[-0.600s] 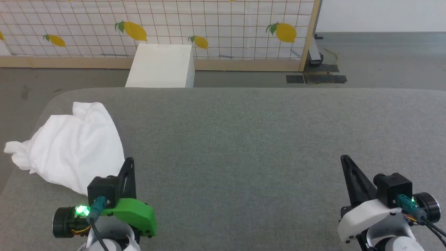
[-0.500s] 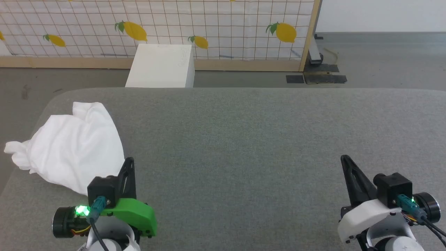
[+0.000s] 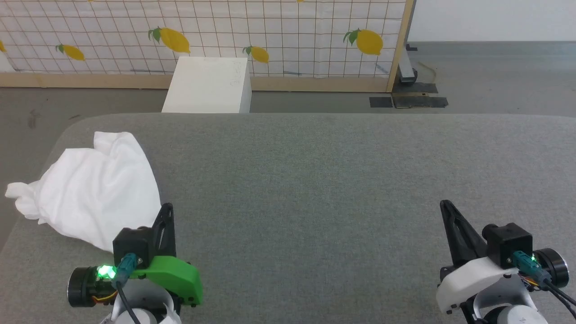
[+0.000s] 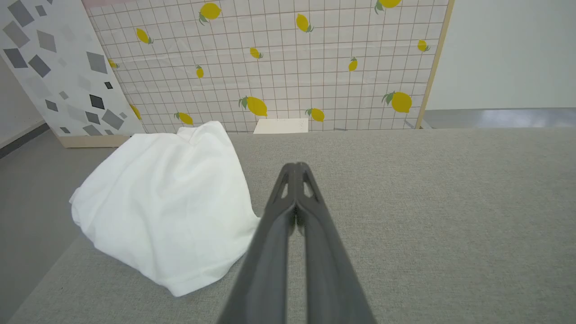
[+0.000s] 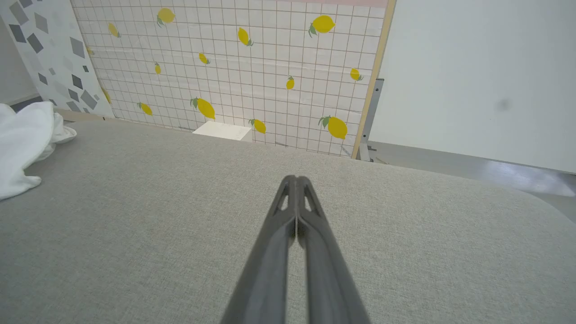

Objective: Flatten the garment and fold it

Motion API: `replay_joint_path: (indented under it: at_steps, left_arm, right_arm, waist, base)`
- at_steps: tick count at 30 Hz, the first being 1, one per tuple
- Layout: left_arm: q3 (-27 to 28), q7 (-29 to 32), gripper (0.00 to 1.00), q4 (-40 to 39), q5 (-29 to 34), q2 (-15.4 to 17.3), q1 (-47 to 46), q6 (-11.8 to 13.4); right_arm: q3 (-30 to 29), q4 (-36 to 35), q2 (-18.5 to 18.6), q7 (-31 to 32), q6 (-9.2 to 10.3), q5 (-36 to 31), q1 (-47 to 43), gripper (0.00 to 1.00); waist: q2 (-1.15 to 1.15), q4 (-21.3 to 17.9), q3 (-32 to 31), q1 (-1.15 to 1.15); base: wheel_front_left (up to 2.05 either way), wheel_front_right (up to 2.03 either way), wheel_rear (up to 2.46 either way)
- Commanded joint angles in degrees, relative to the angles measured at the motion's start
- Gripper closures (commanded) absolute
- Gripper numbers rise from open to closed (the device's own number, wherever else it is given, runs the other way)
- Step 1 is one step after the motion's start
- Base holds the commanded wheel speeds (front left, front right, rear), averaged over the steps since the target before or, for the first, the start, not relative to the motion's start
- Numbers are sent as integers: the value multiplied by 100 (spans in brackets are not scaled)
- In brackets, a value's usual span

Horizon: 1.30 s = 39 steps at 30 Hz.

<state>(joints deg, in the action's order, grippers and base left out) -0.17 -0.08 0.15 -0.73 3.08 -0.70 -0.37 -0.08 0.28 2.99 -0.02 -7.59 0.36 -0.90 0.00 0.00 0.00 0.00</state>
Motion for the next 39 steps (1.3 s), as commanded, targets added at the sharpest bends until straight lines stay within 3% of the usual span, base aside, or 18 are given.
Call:
replay_joint_path:
  at_steps: [1, 11, 12, 26, 39]
  left_arm:
    - [17, 8, 100, -15, 73, -21, 70, 37]
    - [17, 8, 100, -15, 73, -21, 70, 37]
    - [0, 0, 0, 0, 0, 0, 1, 0]
    - [-133, -114, 0, 124, -119, -1, -63, 63]
    - [-230, -273, 0, 275, -235, 38, -137, 166]
  right_arm:
    - [8, -28, -12, 2, 10, -36, 90, 100]
    - [8, -28, -12, 2, 10, -36, 90, 100]
    - [0, 0, 0, 0, 0, 0, 0, 0]
    - [-24, 42, 1, -108, 1, 50, 7, 0]
    - [-21, 97, 0, -239, 2, 95, 24, 0]
  waist:
    - [0, 0, 0, 0]
    - [0, 0, 0, 0]
    - [0, 0, 0, 0]
    - [0, 59, -1, 0]
    - [0, 437, 0, 0]
  base:
    - [0, 0, 0]
    - [0, 0, 0]
    - [0, 0, 0]
    - [0, 0, 0]
    - [0, 0, 0]
